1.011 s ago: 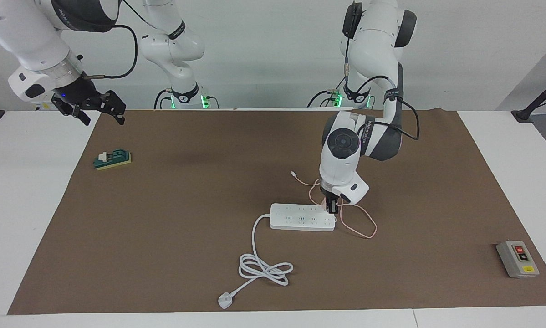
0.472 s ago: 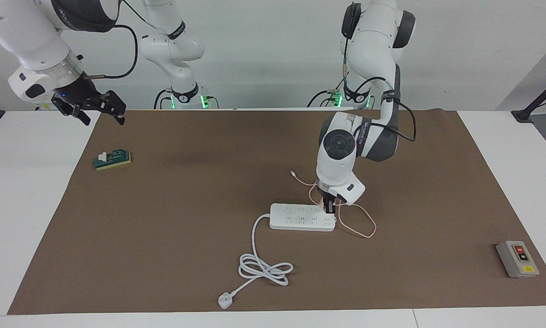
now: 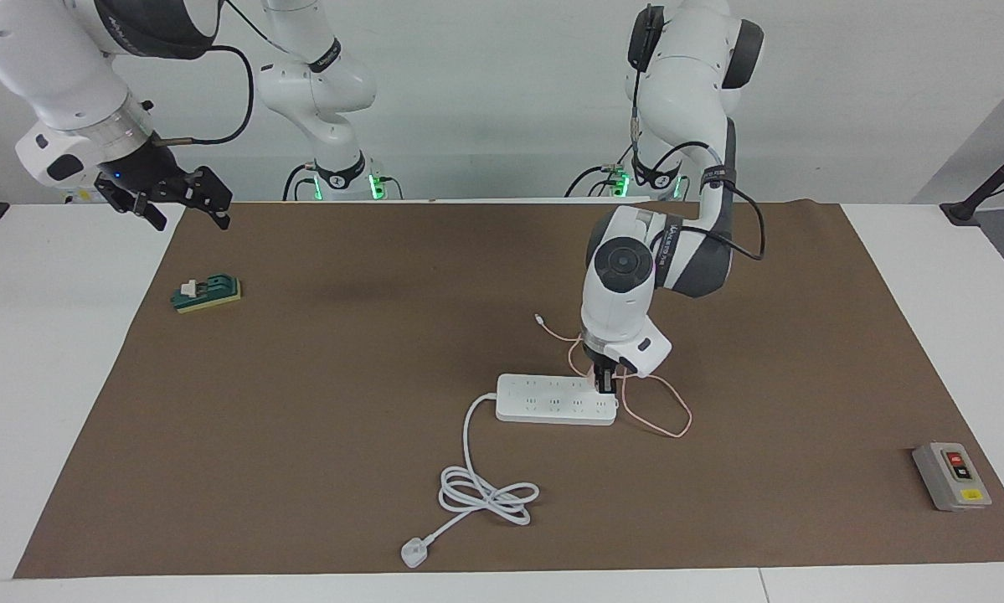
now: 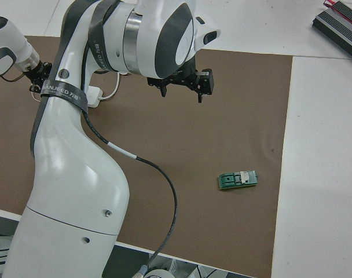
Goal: Plug charger into power strip
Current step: 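Push the charger plug into the socket with the left gripper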
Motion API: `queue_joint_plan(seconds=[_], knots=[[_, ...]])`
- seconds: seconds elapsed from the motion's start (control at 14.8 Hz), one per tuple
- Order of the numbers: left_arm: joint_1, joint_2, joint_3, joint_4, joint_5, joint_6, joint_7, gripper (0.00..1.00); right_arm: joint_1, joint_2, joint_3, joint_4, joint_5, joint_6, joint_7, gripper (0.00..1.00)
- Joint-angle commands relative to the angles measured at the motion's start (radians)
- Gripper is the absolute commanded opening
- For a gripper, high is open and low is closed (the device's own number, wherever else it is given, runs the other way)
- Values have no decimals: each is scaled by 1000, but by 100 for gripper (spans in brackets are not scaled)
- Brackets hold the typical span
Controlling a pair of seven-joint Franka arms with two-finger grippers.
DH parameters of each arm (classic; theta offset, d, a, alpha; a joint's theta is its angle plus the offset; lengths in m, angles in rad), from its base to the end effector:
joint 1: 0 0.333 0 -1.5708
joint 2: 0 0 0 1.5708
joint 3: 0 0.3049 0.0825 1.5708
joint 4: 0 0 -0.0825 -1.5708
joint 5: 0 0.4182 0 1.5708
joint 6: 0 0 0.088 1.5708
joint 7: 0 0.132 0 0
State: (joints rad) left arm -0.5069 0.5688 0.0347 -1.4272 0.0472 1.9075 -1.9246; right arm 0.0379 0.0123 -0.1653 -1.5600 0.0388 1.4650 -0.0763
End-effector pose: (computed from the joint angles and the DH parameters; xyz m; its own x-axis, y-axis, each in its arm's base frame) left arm 0.6459 -0.3288 0.3092 0.1423 0.9859 0.0886 0.9886 -0.1371 -0.0619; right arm 0.5740 -0.0675 0.5783 0.9935 -0.0466 -0.1037 -0.0514 -0.9977 -0.0448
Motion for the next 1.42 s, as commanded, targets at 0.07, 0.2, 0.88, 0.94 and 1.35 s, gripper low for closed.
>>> queue_joint_plan(seconds=[0.07,0.2,0.88,0.94,1.35], knots=[[-12,22,11,27,23,18,-16,0,0,-14,6,-15,-16,-2,-6,100],[-9,22,11,24,31,24,-16,0,0,-14,6,-15,-16,-2,-6,100],[-5,14,11,-2,39,25,-10,0,0,-12,6,-15,-16,0,-6,100],[-7,14,10,-4,39,25,-10,0,0,-12,6,-15,-16,0,-6,100],[-13,3,11,-38,39,36,-10,0,0,-12,6,-15,-16,0,-6,100]])
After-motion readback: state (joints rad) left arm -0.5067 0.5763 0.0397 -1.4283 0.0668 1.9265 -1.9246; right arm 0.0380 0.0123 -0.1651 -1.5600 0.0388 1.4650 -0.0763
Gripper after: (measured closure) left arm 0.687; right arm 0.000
